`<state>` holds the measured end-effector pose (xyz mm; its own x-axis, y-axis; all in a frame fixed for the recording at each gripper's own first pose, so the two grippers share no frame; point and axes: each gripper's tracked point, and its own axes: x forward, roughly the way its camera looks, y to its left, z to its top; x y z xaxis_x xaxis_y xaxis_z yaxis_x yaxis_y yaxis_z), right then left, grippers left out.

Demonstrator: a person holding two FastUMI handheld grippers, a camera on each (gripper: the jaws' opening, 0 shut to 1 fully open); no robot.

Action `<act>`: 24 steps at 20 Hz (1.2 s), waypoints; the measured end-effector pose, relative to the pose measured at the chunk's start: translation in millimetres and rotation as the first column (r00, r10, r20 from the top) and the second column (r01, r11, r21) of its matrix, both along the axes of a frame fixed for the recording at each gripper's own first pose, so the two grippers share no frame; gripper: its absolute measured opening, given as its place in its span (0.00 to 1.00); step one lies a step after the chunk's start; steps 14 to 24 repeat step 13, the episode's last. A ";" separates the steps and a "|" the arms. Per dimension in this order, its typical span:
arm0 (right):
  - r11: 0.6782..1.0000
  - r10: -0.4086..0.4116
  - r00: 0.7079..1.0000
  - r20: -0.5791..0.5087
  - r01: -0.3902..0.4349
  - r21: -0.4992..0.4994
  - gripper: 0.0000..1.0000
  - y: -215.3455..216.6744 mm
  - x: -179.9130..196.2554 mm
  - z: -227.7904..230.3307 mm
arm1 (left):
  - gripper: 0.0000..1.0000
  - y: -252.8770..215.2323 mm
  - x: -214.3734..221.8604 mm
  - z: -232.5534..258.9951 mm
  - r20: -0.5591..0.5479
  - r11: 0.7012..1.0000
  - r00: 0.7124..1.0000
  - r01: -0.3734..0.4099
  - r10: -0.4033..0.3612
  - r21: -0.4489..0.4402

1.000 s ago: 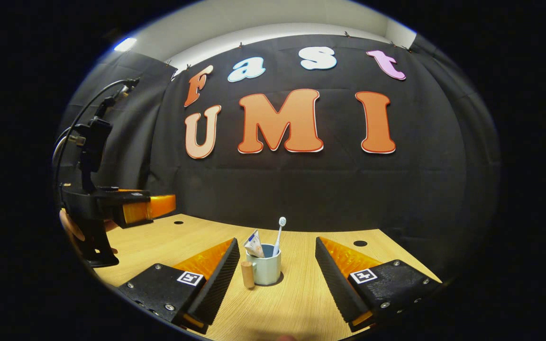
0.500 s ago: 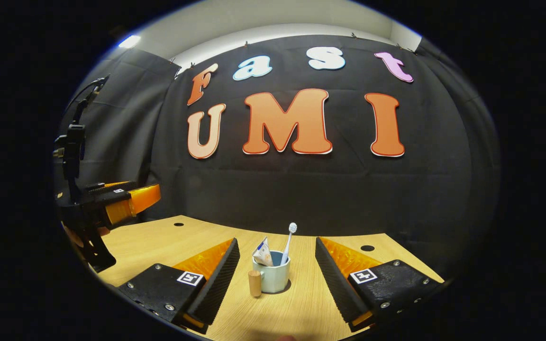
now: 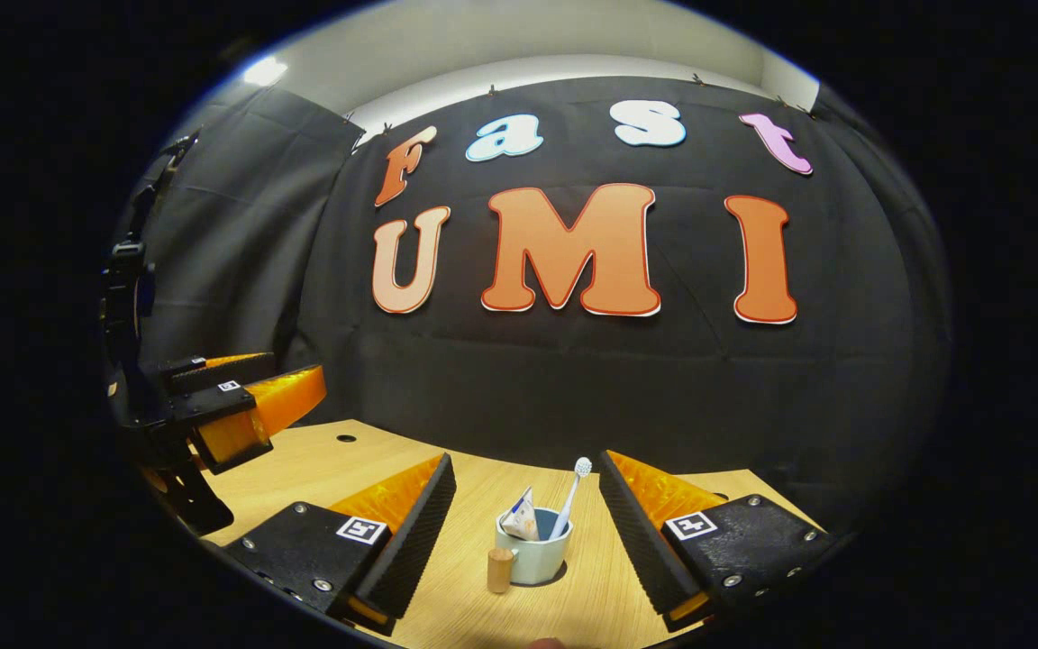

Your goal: Put the toothbrush and toothpaste on the desktop into the cup, then pick up the cup and place it on the coaster on the desktop.

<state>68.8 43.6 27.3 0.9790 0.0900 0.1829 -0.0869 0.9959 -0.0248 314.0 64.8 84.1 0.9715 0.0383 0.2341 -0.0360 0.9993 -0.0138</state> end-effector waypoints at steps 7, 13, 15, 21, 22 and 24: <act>0.999 -0.032 0.999 -0.012 0.032 -0.002 0.98 -5.7 6.1 -7.1 | 1.00 4.3 11.3 -15.0 -0.035 1.000 0.999 0.009 -0.009 -0.011; 0.999 -0.032 0.999 0.013 0.032 0.004 0.99 -9.1 7.9 -1.6 | 1.00 7.3 8.1 -7.7 -0.019 1.000 1.000 -0.017 0.017 0.021; 0.999 -0.032 0.999 0.013 0.032 0.004 0.99 -9.1 7.9 -1.6 | 1.00 7.3 8.1 -7.7 -0.019 1.000 1.000 -0.017 0.017 0.021; 0.999 -0.032 0.999 0.013 0.032 0.004 0.99 -9.1 7.9 -1.6 | 1.00 7.3 8.1 -7.7 -0.019 1.000 1.000 -0.017 0.017 0.021; 0.999 -0.032 0.999 0.013 0.032 0.004 0.99 -9.1 7.9 -1.6 | 1.00 7.3 8.1 -7.7 -0.019 1.000 1.000 -0.017 0.017 0.021; 0.999 -0.032 0.999 0.013 0.032 0.004 0.99 -9.1 7.9 -1.6 | 1.00 7.3 8.1 -7.7 -0.019 1.000 1.000 -0.017 0.017 0.021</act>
